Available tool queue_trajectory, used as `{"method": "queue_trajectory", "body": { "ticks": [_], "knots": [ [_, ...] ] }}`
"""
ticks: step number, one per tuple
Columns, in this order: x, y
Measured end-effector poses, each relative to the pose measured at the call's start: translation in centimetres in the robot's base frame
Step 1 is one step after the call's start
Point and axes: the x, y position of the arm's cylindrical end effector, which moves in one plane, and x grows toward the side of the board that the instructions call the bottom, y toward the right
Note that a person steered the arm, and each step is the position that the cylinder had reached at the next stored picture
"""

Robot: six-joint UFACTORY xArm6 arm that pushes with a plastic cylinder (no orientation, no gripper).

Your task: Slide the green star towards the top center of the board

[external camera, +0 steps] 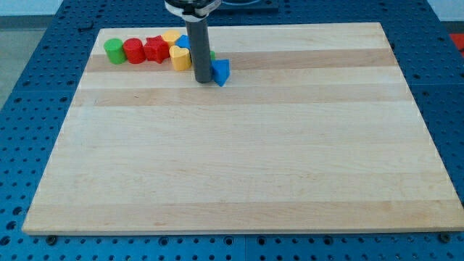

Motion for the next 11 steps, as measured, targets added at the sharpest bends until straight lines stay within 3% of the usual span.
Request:
{"method": "queue_trajectory", "body": {
  "ticks": [3,6,8,11],
  "knots": [
    [-3.4,6.7],
    [0.1,-0.2],
    [-0.7,-4.3],
    [-4.7,1.7]
  ]
}}
